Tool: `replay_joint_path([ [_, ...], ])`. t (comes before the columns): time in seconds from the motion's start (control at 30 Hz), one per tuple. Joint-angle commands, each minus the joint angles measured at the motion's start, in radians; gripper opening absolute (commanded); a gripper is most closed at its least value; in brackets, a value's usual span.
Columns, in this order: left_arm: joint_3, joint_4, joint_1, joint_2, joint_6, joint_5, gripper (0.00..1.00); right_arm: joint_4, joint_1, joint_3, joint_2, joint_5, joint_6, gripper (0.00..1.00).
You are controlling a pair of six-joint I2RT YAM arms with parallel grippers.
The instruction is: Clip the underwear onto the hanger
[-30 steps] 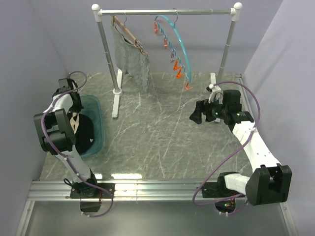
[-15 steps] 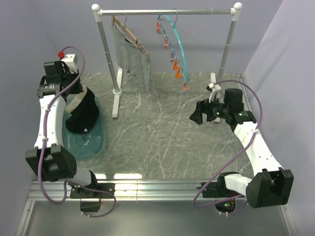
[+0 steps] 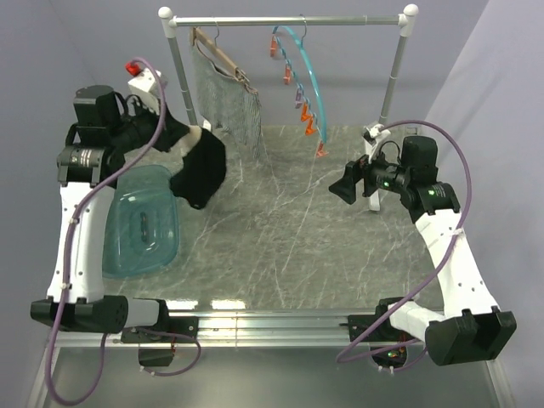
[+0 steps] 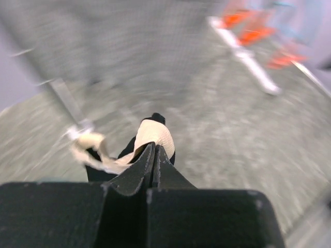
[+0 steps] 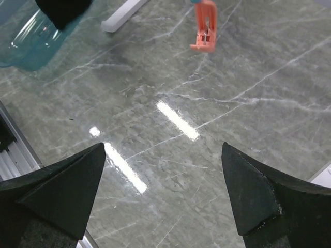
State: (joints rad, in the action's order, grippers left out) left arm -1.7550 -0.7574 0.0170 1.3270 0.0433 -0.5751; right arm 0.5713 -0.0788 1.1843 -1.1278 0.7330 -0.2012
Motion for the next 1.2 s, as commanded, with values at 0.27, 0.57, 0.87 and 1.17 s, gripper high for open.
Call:
replay_joint_path([
  [0.27, 0.319, 0.038, 0.349, -0.081, 0.115, -0.098, 0.0, 0.136, -0.001, 0.011, 0.06, 0.002, -0.064, 1.0],
  [0.57, 0.41, 0.118, 0.691, 0.115, 0.191, -0.022, 0.0, 0.217, 0.02, -0.07, 0.079, -0.081, -0.161, 0.97],
  [0.87, 0.224, 0.174, 0.787, 0.406, 0.257, 0.071, 0.0, 0.187, 0.073, -0.094, -0.035, -0.07, -0.205, 0.91],
  [1.17, 0.361, 0.151, 0.704, 0.293, 0.234, 0.086, 0.59, 0.223, 0.074, 0.0, -0.216, 0.011, -0.302, 0.69],
])
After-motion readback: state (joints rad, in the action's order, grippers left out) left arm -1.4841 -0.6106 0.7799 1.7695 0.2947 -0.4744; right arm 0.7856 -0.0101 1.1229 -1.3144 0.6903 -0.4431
